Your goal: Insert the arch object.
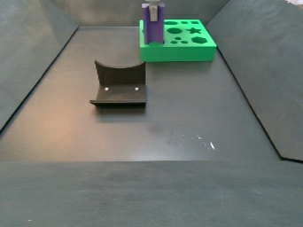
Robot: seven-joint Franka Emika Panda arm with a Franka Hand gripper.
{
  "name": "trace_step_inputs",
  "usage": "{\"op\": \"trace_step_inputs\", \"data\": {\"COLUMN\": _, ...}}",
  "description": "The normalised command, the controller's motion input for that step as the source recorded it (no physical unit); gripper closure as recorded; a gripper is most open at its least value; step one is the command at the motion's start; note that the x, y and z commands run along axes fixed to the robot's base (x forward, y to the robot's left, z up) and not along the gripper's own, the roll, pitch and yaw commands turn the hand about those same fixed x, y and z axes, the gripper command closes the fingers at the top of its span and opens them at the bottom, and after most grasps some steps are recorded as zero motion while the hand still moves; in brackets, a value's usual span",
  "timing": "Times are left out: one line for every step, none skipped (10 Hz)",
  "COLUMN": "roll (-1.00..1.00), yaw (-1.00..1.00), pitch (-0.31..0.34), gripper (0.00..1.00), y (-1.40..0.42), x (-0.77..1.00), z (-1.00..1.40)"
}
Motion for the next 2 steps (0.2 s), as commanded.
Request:
{"op": "trace_step_inputs", "data": {"roll": 0.00, "yaw": -0.03, "pitch": 0.000, "gripper": 1.00, "y": 0.00, "x": 0.00, "z": -0.01}}
{"op": "trace_step_inputs", "data": {"roll": 0.00, "yaw": 0.00, "pitch": 0.000, "gripper": 1.00, "y": 0.00, "x": 0.00, "z": 0.00}}
